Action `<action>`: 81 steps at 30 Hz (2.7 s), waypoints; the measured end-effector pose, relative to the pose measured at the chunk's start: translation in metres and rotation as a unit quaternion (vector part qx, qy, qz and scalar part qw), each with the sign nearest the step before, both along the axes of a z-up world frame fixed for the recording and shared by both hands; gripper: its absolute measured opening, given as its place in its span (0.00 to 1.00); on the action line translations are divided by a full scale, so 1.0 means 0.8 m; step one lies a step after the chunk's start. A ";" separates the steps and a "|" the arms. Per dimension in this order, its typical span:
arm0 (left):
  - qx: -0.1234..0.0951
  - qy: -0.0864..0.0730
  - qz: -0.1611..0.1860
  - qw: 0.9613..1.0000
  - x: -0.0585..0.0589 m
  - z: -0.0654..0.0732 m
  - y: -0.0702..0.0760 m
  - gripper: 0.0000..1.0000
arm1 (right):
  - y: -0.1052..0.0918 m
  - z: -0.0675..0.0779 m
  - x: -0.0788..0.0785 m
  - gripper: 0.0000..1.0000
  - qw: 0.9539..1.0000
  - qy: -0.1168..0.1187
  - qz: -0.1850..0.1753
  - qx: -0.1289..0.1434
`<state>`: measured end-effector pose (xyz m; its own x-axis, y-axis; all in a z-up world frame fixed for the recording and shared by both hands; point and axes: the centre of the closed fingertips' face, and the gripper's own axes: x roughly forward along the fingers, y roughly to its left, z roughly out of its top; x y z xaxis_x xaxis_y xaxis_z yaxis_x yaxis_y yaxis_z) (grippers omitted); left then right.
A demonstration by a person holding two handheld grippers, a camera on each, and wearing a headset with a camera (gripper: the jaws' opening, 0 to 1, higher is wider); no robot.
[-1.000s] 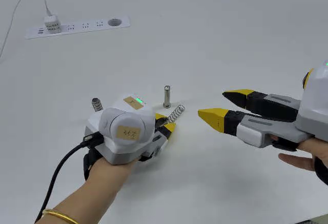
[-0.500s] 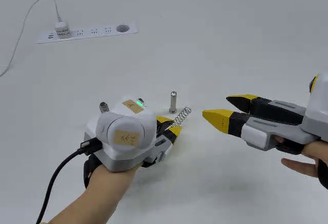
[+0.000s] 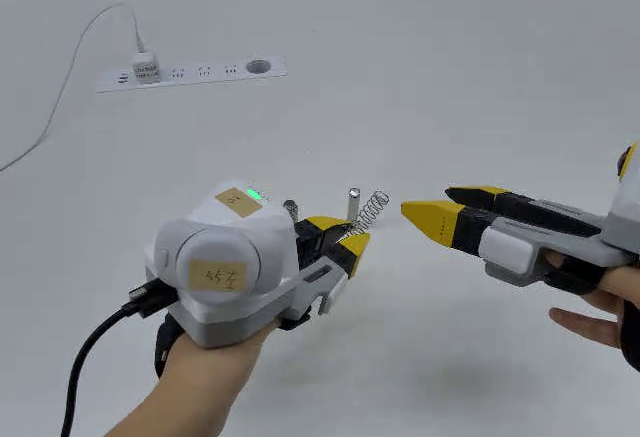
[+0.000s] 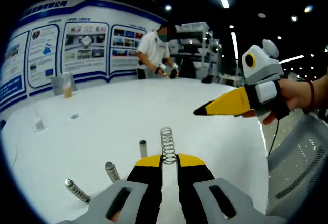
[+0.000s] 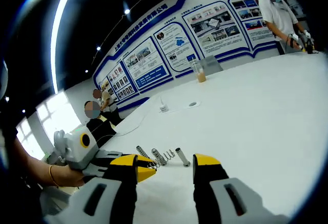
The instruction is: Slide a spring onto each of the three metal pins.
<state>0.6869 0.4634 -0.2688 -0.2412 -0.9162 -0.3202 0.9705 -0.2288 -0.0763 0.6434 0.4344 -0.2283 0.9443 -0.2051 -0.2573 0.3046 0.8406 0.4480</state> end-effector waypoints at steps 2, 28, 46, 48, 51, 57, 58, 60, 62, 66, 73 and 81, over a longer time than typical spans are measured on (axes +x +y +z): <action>-0.007 0.002 -0.002 1.000 -0.001 0.006 0.002 0.10 | 0.000 0.002 0.002 0.44 1.000 -0.005 0.000 0.008; -0.083 0.022 -0.031 0.996 -0.017 0.061 0.027 0.10 | 0.025 0.025 0.035 0.23 0.983 -0.096 0.011 0.158; -0.091 -0.003 -0.044 0.995 -0.016 0.073 0.036 0.10 | 0.037 0.039 0.042 0.12 0.963 -0.139 0.030 0.227; -0.089 -0.012 -0.044 0.995 -0.016 0.073 0.036 0.10 | 0.037 0.040 0.042 0.12 0.964 -0.141 0.032 0.225; -0.082 -0.021 -0.043 0.996 -0.015 0.070 0.037 0.11 | 0.040 0.042 0.043 0.12 0.966 -0.141 0.037 0.213; -0.060 -0.023 -0.032 0.997 -0.011 0.061 0.038 0.15 | 0.046 0.043 0.046 0.11 0.976 -0.127 0.054 0.169; -0.059 -0.025 -0.031 0.997 -0.010 0.060 0.038 0.18 | 0.045 0.043 0.046 0.11 0.977 -0.127 0.054 0.165; -0.053 -0.026 -0.029 0.998 -0.008 0.057 0.039 0.20 | 0.043 0.044 0.047 0.11 0.980 -0.123 0.052 0.148; -0.045 -0.030 -0.026 0.998 -0.006 0.053 0.041 0.22 | 0.041 0.042 0.047 0.11 0.983 -0.115 0.051 0.135; -0.027 -0.034 -0.019 0.999 -0.002 0.045 0.046 0.25 | 0.038 0.040 0.049 0.11 0.988 -0.100 0.053 0.108; -0.007 -0.034 0.005 0.999 0.013 0.032 0.060 0.31 | 0.027 0.043 0.052 0.11 0.994 -0.083 0.051 0.051; 0.000 -0.031 0.033 0.999 0.028 0.024 0.071 0.37 | 0.016 0.043 0.057 0.11 0.997 -0.061 0.043 -0.011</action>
<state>0.7091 0.5199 -0.2493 -0.1599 -0.9291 -0.3336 0.9863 -0.1643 -0.0150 0.6888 0.4474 -0.1942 0.9827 -0.1254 -0.1361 0.1747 0.8713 0.4586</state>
